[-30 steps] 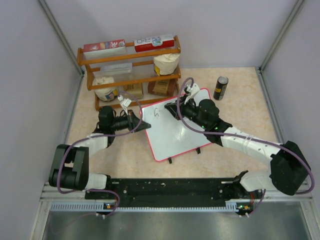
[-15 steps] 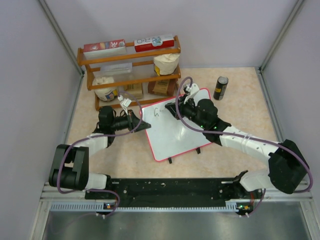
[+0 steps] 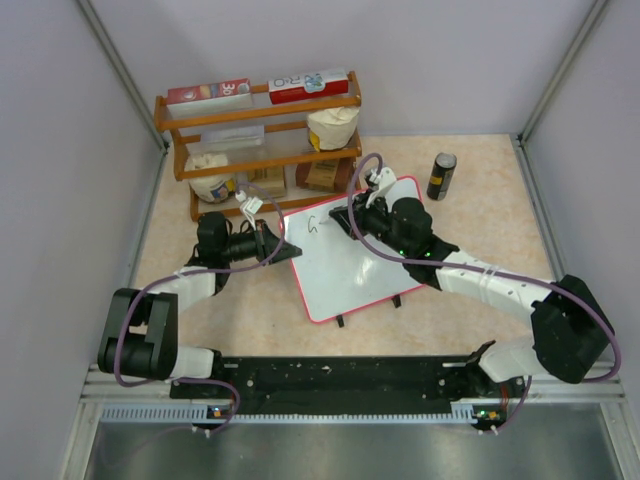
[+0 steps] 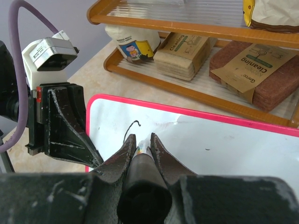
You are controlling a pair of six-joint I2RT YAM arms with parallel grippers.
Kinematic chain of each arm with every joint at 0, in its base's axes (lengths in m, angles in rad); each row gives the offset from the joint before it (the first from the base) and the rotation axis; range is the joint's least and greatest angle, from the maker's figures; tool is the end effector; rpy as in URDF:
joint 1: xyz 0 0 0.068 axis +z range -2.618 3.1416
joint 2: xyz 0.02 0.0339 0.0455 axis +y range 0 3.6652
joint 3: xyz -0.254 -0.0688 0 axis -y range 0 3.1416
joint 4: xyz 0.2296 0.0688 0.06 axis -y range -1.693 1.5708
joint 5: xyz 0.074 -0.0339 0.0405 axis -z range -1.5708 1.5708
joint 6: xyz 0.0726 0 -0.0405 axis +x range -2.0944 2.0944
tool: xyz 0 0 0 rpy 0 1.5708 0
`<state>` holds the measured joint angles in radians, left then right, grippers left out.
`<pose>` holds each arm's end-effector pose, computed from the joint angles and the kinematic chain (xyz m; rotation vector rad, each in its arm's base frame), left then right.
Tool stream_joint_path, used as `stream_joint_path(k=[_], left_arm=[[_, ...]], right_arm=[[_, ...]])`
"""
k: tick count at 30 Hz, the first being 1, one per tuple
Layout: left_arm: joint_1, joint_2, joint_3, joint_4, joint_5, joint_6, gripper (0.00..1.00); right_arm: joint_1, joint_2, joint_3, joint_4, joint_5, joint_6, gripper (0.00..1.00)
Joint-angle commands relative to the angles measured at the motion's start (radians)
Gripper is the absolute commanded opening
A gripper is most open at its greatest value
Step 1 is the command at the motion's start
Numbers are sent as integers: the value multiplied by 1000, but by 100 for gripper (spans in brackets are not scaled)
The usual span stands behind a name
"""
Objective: Write a sentence on the whiteboard
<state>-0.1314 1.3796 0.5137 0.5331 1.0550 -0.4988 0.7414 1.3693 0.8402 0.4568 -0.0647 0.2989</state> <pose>0.2594 -0.0980 0.1910 0.4109 1.9308 -1.4124 0.2503 0.2356 0.2877 -0.4258 1.6583 0.8392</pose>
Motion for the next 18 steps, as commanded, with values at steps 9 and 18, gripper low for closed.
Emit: stream_joint_path(k=[9, 18], left_arm=[[-30, 36, -52, -90, -15, 223, 0], [-30, 33, -53, -90, -15, 221, 0]], right_arm=[[-11, -9, 11, -26, -27, -6, 0], [-11, -24, -15, -58, -23, -23, 0]])
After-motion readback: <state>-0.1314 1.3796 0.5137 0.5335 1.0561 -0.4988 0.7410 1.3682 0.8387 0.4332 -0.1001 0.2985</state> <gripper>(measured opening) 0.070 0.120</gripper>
